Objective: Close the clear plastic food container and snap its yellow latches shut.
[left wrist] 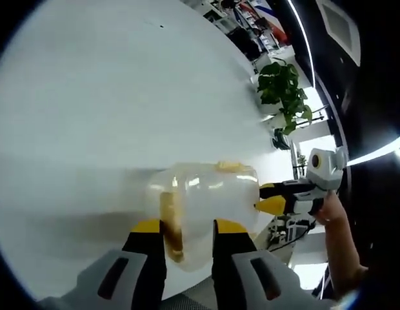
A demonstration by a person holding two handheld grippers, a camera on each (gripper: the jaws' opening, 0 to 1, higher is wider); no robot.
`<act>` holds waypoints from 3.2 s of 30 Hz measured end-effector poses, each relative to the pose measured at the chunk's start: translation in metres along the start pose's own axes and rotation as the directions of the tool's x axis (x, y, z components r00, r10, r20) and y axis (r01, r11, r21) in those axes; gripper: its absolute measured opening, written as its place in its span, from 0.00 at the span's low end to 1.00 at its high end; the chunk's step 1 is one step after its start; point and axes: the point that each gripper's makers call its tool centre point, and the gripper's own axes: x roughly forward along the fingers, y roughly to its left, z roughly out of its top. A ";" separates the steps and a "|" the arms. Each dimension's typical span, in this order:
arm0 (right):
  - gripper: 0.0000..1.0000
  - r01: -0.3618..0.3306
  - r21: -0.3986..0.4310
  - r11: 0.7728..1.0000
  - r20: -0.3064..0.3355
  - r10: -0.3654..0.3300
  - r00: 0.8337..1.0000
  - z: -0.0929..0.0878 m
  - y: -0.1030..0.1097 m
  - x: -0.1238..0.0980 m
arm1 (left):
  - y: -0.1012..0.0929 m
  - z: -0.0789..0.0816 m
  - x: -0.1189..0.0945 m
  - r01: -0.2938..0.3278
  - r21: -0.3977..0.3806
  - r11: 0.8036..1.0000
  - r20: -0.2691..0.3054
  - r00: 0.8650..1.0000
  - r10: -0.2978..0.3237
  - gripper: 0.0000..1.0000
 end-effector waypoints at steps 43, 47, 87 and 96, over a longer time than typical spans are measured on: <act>0.25 -0.027 0.001 1.000 0.086 0.026 0.996 -0.007 0.004 -0.003 | 0.004 -0.002 -0.006 0.023 0.074 0.997 -0.035 0.999 -0.021 0.32; 0.28 -0.030 -0.037 0.999 0.068 0.033 0.997 -0.011 0.006 -0.002 | 0.008 -0.004 -0.006 -0.003 0.113 0.994 -0.033 0.999 0.007 0.40; 0.81 0.045 -0.382 0.923 0.110 -0.003 0.994 -0.004 0.007 -0.011 | 0.005 -0.004 -0.016 -0.036 0.396 0.917 -0.052 0.997 0.062 0.85; 0.74 0.056 -0.436 0.898 0.112 -0.007 0.994 0.002 0.013 -0.014 | -0.001 -0.005 -0.021 -0.011 0.497 0.868 -0.079 0.995 0.058 0.84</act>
